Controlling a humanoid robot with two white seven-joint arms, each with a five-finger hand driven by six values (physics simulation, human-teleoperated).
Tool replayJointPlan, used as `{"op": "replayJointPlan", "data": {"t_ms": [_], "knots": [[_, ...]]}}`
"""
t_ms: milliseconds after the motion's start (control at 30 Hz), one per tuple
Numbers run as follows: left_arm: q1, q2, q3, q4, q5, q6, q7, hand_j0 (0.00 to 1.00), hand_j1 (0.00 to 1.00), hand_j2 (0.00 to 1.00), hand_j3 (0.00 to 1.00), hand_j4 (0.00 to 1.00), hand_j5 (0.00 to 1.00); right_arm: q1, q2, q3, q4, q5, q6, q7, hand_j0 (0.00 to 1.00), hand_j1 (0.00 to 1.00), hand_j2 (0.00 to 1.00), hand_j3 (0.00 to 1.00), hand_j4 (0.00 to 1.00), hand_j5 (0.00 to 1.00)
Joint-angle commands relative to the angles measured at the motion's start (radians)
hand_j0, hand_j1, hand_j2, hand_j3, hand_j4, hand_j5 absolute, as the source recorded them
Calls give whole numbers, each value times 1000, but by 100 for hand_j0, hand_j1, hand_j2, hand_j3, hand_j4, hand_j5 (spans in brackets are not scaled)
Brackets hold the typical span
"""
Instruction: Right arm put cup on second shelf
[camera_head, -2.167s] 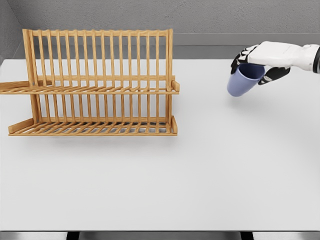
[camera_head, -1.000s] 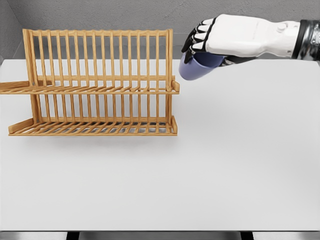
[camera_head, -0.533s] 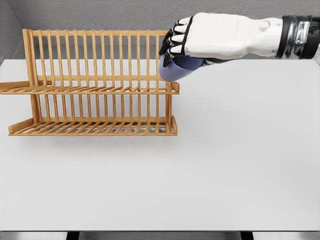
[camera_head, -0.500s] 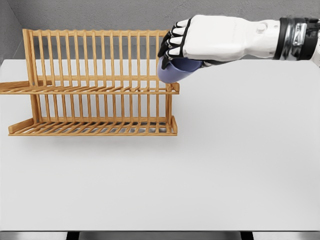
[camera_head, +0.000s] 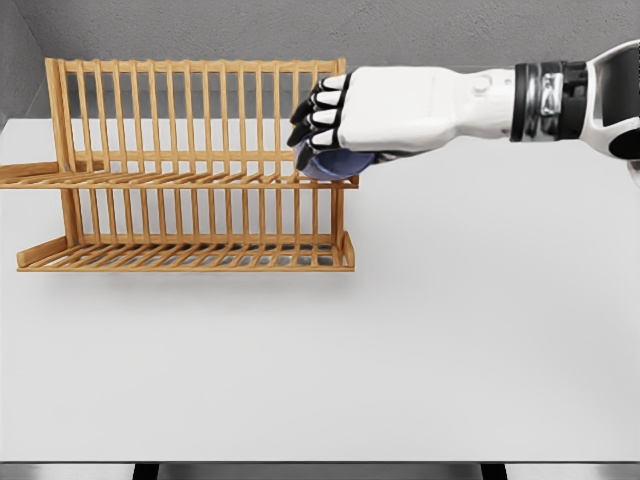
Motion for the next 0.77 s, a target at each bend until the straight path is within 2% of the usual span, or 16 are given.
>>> {"op": "replayJointPlan", "data": {"t_ms": [0, 100, 133, 233, 300, 333, 367, 400, 433, 467, 533, 633, 733], "knots": [[0, 0, -1, 0, 0, 0, 0, 100, 100, 100, 100, 100, 100, 0, 2, 5, 1, -2, 1, 3, 100, 100, 100, 100, 100, 100], [0, 0, 0, 0, 0, 0, 0, 100, 100, 100, 100, 100, 100, -3, -10, -25, 10, -2, 1, 3, 100, 100, 100, 100, 100, 100], [0, 0, -1, 0, 0, 0, 1, 100, 100, 100, 100, 100, 100, -2, -18, -67, 12, -4, 1, 3, 100, 100, 100, 100, 100, 100], [0, 0, -1, 0, 0, 0, 0, 100, 100, 100, 100, 100, 100, 34, -119, -283, 13, -8, 1, 3, 100, 100, 100, 100, 100, 100], [0, 0, 0, 0, 0, 0, 0, 100, 100, 100, 100, 100, 100, 161, -180, -470, 67, -19, 1, 3, 100, 100, 100, 100, 100, 100], [0, 0, -1, 0, 0, 0, 0, 100, 100, 100, 100, 100, 100, 277, -226, -577, 94, -21, 1, 3, 100, 100, 100, 100, 100, 100], [0, 0, 0, 1, 0, 0, 0, 100, 100, 100, 100, 100, 100, 372, -264, -630, 96, -21, 1, 3, 100, 100, 100, 100, 100, 100], [0, 0, -1, 0, 0, 0, 0, 100, 100, 100, 100, 100, 100, 446, -286, -645, 113, -19, 1, 3, 100, 100, 100, 100, 100, 100], [0, 0, -1, 0, 0, 0, 0, 100, 100, 100, 100, 100, 100, 506, -289, -644, 148, -17, 1, 3, 100, 100, 100, 100, 100, 100], [0, 0, 0, 0, 0, 0, 0, 100, 100, 100, 100, 100, 100, 564, -263, -648, 171, -8, 1, 3, 100, 100, 100, 100, 100, 100], [0, 0, 0, 0, 0, 0, 0, 100, 100, 100, 100, 100, 100, 649, -182, -651, 173, -4, 1, 3, 100, 100, 100, 100, 100, 100], [0, 0, 0, 0, 0, 0, 0, 100, 100, 100, 100, 100, 100, 719, -146, -684, 176, -4, 1, 3, 100, 100, 100, 100, 100, 100], [0, 0, 0, 0, 0, 0, 0, 100, 100, 100, 100, 100, 100, 733, -123, -685, 173, -4, 1, 3, 100, 100, 100, 100, 100, 100]]}}
